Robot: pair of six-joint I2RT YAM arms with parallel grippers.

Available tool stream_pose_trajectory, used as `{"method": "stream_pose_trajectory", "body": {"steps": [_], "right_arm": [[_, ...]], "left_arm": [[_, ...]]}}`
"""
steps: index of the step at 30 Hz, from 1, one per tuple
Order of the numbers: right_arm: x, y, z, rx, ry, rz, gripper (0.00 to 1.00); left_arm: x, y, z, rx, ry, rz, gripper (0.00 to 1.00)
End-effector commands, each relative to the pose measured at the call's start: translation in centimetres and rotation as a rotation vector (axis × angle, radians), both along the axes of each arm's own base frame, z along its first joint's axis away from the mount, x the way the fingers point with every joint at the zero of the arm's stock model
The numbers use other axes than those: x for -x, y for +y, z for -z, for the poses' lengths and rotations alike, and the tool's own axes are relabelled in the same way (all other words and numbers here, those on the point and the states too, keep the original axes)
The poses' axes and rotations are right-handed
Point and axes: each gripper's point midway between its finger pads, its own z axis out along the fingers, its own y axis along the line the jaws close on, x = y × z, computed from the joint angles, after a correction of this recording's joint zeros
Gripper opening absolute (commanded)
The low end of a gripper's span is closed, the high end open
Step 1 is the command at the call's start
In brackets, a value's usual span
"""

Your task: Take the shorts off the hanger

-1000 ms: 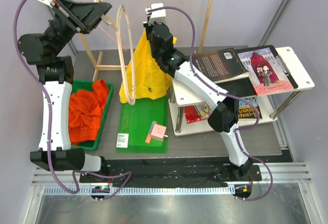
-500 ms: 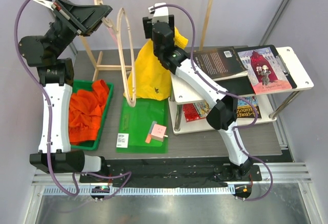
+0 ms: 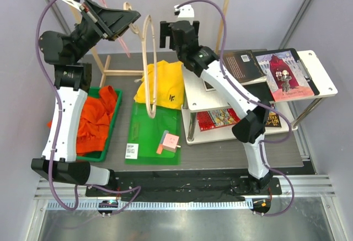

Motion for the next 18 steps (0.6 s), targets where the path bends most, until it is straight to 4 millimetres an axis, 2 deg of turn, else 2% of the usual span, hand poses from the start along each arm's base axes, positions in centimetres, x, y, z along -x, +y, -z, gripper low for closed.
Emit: {"method": "stream_pose_trajectory", "body": {"steps": [1,2,4,6,7,10,11,12,13,14,15,17,18], "right_arm": [[4.9,-2.8,-7.4,-0.173,-0.018,-0.025,1.00],[5.5,-2.7,-7.8,-0.180,-0.011,-0.049,1.00],[7.3,-3.3,-9.0,-0.199,-0.006,-0.089,1.00],[8.8,-3.0,-9.1,-0.203,0.017,-0.154,0.99],[10.2,-3.7,-10.6,-0.221,0.001,-0.181,0.99],[13.0,-3.5,-11.0,-0.234,0.028,-0.291,0.98],[14.8,-4.2,-11.7,-0.247,0.023,-0.323,0.97],[15.6,-4.4,-11.9,-0.252,0.025,-0.348,0.96],[18.0,-5.0,-13.7,-0.283,0.000,-0.415,0.95],[18.8,-5.0,-12.9,-0.281,0.022,-0.438,0.94],[19.7,-4.9,-13.1,-0.290,0.023,-0.475,0.93],[22.7,-4.1,-13.4,-0.305,0.038,-0.618,0.93],[23.9,-4.2,-13.4,-0.309,0.043,-0.656,0.93]], "left_arm": [[0.6,-1.5,0.1,-0.058,-0.044,-0.047,0.01],[0.1,-1.7,0.8,-0.083,-0.034,-0.066,0.01],[0.5,-1.9,0.5,-0.097,-0.042,-0.087,0.01],[-0.1,-2.0,1.0,-0.120,-0.036,-0.124,0.00],[-0.1,-2.2,1.0,-0.122,-0.037,-0.128,0.01],[-0.5,-2.7,1.5,-0.128,-0.031,-0.142,0.01],[-0.3,-3.2,1.6,-0.128,-0.029,-0.138,0.01],[-0.4,-3.5,1.8,-0.130,-0.023,-0.140,0.01],[-1.0,-3.5,1.8,-0.128,-0.026,-0.178,0.01],[-1.1,-3.9,2.0,-0.129,-0.021,-0.189,0.01],[-1.2,-4.1,2.0,-0.131,-0.018,-0.207,0.01],[-3.0,-3.7,3.0,-0.150,0.030,-0.309,0.00],[-3.1,-4.0,3.2,-0.158,0.039,-0.329,0.01]]}}
